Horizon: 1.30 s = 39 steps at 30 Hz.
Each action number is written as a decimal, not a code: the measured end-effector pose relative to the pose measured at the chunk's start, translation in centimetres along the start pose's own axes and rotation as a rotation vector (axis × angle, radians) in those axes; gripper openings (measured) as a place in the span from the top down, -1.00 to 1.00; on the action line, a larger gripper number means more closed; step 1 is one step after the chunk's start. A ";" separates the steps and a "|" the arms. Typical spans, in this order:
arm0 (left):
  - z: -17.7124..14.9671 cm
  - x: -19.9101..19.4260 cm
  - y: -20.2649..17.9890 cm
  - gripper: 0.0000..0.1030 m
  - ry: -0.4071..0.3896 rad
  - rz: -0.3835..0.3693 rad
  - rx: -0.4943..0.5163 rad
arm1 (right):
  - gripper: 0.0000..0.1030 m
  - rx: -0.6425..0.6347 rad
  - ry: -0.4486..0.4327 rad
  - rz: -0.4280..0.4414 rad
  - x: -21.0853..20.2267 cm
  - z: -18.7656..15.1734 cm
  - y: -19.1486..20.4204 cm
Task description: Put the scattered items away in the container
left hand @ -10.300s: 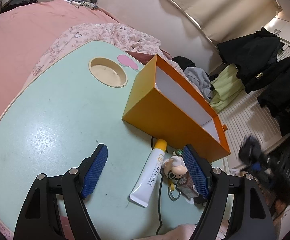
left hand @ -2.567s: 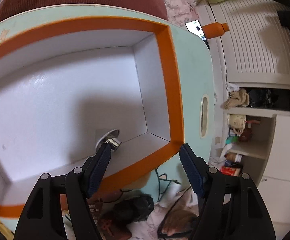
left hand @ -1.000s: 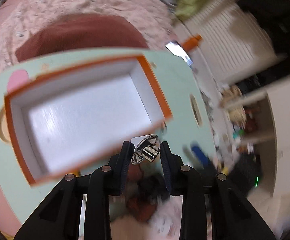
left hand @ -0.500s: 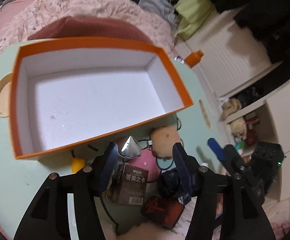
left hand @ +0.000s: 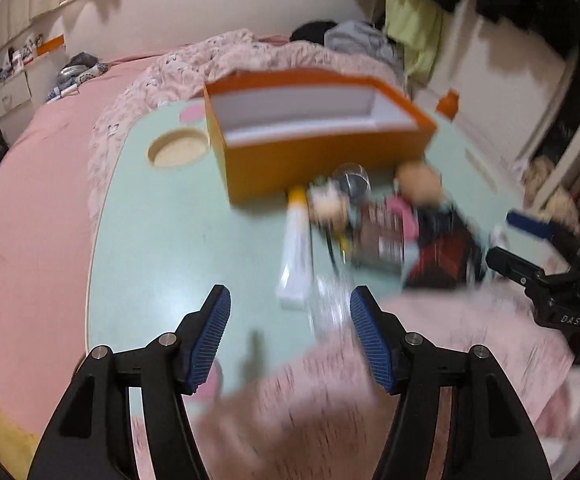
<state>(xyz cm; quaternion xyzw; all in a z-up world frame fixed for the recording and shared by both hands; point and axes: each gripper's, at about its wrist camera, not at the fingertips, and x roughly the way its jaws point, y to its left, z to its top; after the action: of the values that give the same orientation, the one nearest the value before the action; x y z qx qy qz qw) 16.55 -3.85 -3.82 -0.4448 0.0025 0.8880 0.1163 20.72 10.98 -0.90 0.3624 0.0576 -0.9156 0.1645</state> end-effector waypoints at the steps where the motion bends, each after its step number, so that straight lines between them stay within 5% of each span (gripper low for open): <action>1: -0.7 -0.2 -0.5 -0.22 -0.020 0.024 0.009 | -0.77 -0.013 0.006 -0.005 0.1 -0.5 0.4; 9: -3.5 0.8 -4.4 -0.22 -0.213 0.238 0.068 | -0.77 -0.022 0.065 -0.010 2.2 -1.3 0.7; 18: -3.3 1.4 -1.9 -0.45 -0.152 0.129 -0.039 | -0.79 -0.004 0.069 0.012 2.2 -1.4 0.4; 39: -3.4 1.8 -1.5 -0.53 -0.132 0.110 -0.066 | -0.81 0.004 0.080 0.015 2.4 -1.1 0.3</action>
<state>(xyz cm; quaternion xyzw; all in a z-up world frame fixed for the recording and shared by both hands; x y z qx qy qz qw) 18.47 -2.40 -7.14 -0.3879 -0.0103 0.9201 0.0526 19.91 10.32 -3.40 0.3993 0.0596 -0.8993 0.1685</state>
